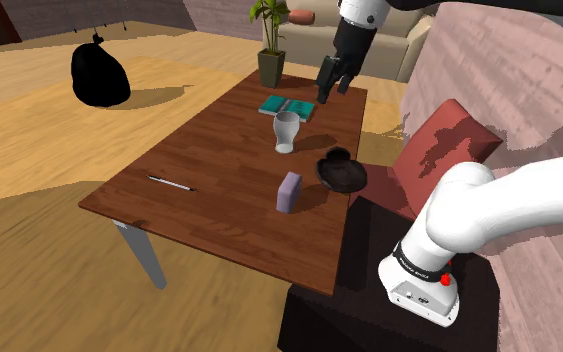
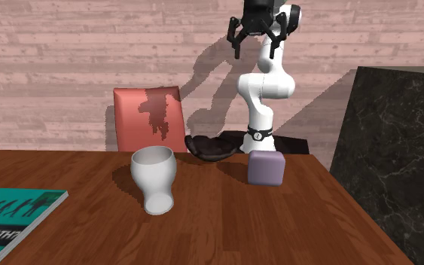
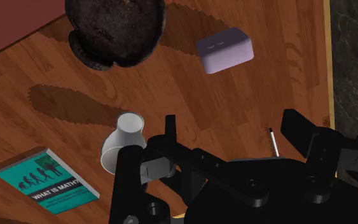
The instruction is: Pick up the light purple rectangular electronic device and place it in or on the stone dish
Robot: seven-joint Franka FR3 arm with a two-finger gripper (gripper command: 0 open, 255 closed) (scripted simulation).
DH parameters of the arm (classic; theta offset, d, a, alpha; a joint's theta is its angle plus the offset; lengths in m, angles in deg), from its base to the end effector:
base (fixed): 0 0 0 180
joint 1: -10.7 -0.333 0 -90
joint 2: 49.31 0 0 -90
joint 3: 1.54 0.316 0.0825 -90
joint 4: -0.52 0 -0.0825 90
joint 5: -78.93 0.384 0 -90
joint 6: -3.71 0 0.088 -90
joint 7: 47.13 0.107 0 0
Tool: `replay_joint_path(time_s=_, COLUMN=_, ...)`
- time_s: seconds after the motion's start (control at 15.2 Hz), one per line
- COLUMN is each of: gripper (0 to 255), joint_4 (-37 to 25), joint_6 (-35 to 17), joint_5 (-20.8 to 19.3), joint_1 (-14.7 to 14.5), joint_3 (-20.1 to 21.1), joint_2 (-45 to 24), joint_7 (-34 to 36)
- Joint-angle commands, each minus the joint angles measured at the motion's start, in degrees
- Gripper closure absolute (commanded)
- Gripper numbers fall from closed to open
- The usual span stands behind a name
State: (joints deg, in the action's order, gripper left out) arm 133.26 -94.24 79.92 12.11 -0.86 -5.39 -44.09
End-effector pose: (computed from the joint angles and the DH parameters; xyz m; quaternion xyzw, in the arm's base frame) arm 0.3263 -0.0013 0.6165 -0.9962 0.0346 -0.0795 0.0060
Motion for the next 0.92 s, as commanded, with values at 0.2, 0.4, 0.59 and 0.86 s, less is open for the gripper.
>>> replay_joint_path(time_s=0.2, gripper=0, joint_4=4.1, joint_6=-4.5, joint_5=1.0, joint_1=1.2, joint_3=1.8, joint_2=-1.7, joint_7=5.3)
replay_joint_path(time_s=0.4, gripper=0, joint_4=7.7, joint_6=-9.1, joint_5=2.0, joint_1=2.4, joint_3=3.7, joint_2=-4.0, joint_7=10.5)
replay_joint_path(time_s=0.59, gripper=0, joint_4=10.7, joint_6=-14.0, joint_5=3.1, joint_1=3.4, joint_3=5.5, joint_2=-7.1, joint_7=15.8)
replay_joint_path(time_s=0.86, gripper=0, joint_4=13.9, joint_6=-20.7, joint_5=4.4, joint_1=4.8, joint_3=7.9, joint_2=-12.5, joint_7=22.7)
